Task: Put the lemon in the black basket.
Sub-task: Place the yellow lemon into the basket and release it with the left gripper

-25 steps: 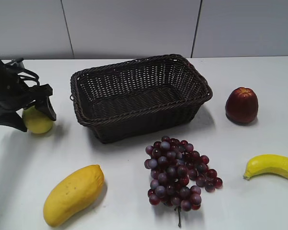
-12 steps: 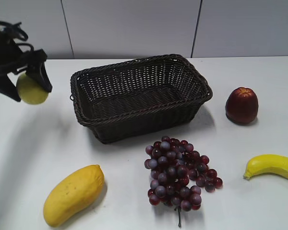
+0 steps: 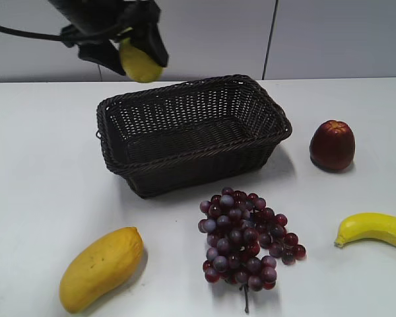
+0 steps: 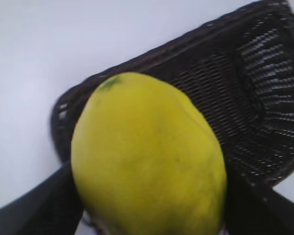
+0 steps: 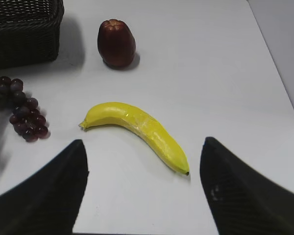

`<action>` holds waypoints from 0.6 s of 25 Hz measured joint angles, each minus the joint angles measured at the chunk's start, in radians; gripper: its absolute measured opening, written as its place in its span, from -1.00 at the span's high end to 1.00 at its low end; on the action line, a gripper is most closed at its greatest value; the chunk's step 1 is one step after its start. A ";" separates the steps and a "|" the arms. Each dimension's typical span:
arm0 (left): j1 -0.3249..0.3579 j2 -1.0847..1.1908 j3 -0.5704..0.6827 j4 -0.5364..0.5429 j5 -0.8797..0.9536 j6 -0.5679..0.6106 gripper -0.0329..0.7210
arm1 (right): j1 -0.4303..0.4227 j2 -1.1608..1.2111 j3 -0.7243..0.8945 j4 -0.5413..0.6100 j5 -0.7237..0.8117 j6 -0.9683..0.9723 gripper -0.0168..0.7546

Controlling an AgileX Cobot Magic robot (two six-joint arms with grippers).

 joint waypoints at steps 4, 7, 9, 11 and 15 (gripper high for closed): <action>-0.111 0.058 -0.001 -0.004 -0.076 0.000 -0.68 | 0.000 0.000 0.000 -0.006 0.000 0.000 -0.56; -0.157 0.140 -0.001 -0.001 -0.095 0.000 -0.68 | 0.000 0.000 0.000 0.000 0.000 0.001 -0.56; -0.167 0.192 -0.001 -0.001 -0.105 0.000 -0.68 | 0.000 0.000 0.000 0.000 0.000 0.001 -0.56; -0.167 0.232 -0.001 -0.002 -0.108 0.000 -0.68 | 0.000 0.000 0.000 0.000 0.000 0.001 -0.56; -0.167 0.260 -0.001 0.002 -0.110 0.000 -0.74 | 0.000 0.000 0.000 0.000 0.000 0.001 -0.56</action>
